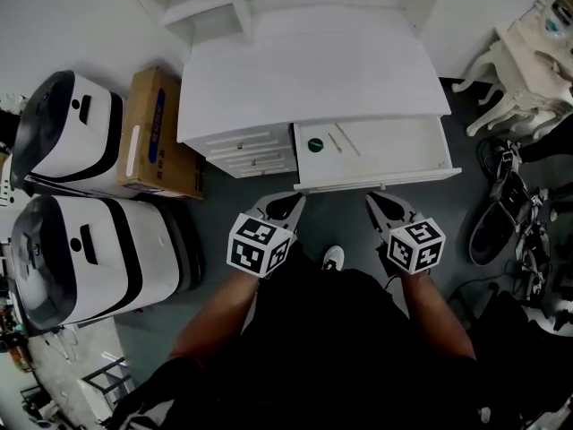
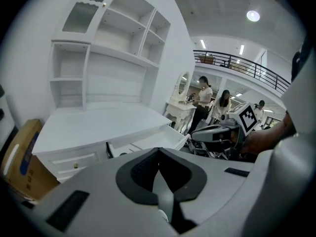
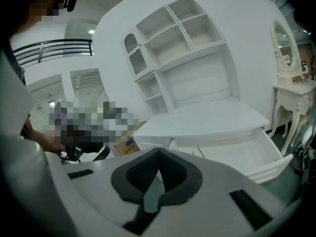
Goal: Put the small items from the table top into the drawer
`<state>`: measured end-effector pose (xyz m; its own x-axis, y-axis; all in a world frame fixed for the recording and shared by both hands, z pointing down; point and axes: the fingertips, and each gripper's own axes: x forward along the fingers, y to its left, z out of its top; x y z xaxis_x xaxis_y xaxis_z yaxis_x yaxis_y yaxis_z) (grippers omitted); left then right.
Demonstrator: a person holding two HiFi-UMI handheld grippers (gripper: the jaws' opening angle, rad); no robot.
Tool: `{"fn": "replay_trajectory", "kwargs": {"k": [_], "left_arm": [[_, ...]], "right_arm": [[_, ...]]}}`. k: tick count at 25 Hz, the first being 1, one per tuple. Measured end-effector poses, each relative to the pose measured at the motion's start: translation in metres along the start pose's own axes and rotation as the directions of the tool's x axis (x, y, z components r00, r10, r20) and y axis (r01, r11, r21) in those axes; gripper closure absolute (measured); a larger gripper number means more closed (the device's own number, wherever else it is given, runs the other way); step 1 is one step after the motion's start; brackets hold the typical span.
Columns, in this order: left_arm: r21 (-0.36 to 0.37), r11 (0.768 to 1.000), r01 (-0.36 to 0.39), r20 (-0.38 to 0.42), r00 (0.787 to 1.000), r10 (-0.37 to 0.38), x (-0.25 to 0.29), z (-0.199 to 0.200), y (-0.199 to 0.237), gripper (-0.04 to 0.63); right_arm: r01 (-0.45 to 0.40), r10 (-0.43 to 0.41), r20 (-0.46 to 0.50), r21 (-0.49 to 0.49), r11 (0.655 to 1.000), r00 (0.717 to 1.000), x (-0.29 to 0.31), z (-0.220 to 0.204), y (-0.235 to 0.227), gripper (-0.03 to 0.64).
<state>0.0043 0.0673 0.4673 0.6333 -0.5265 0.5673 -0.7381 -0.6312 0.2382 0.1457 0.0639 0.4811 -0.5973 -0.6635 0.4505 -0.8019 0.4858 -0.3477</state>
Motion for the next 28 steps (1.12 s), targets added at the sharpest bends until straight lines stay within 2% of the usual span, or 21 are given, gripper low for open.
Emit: {"fn": "replay_trajectory", "kwargs": {"k": [6, 13, 28], "left_arm": [[-0.015, 0.999, -0.039, 0.014, 0.999, 0.040, -0.014, -0.009, -0.012, 0.591], [-0.040, 0.998, -0.041, 0.027, 0.999, 0.043, -0.024, -0.007, -0.003, 0.592], [0.020, 0.999, 0.040, 0.023, 0.999, -0.040, -0.047, -0.003, 0.039, 0.592]], "right_arm": [[-0.038, 0.038, 0.010, -0.005, 0.999, 0.999, -0.008, -0.007, 0.006, 0.591], [-0.057, 0.058, 0.017, -0.013, 0.998, 0.998, -0.005, -0.002, 0.024, 0.591], [0.033, -0.034, 0.028, 0.021, 0.999, 0.999, 0.025, 0.001, 0.064, 0.591]]}}
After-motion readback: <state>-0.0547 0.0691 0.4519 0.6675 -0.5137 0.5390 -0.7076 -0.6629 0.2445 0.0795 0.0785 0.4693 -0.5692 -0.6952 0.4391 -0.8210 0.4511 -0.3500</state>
